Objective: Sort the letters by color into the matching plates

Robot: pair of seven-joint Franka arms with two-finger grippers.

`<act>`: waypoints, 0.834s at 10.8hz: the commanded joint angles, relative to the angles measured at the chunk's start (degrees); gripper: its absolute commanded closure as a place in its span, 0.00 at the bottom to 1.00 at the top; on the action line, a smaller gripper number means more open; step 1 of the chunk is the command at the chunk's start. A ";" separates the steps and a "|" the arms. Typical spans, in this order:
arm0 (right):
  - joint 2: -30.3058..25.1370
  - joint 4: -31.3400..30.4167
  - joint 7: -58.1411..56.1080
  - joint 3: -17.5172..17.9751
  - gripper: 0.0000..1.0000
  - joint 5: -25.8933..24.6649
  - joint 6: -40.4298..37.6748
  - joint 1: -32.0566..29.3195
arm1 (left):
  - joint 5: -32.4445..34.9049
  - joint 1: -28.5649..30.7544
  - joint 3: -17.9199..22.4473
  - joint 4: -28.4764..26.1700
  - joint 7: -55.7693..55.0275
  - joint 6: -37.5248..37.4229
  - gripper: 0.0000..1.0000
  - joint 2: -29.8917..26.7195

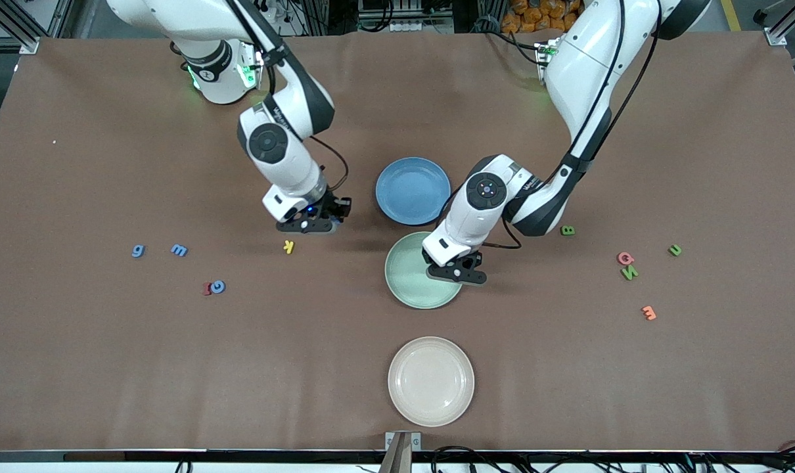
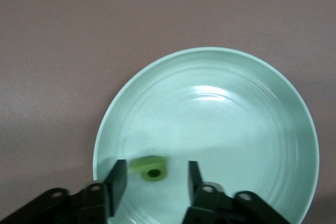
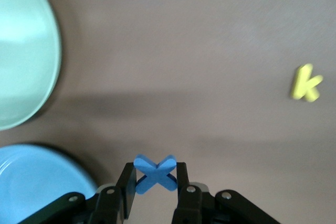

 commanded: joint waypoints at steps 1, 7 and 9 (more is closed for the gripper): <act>2.09 2.56 6.73 -0.21 0.64 -0.98 -0.48 5.60 | 1.82 0.05 0.50 1.11 -2.18 0.37 0.00 0.05; 9.13 10.31 17.29 0.13 0.63 -3.09 -0.66 13.62 | 2.08 8.30 0.50 -0.82 2.28 -7.33 0.00 -7.24; 10.54 11.71 19.65 1.19 0.63 -3.88 -0.66 13.88 | 2.00 10.86 0.50 -1.34 6.33 -12.00 0.04 -8.82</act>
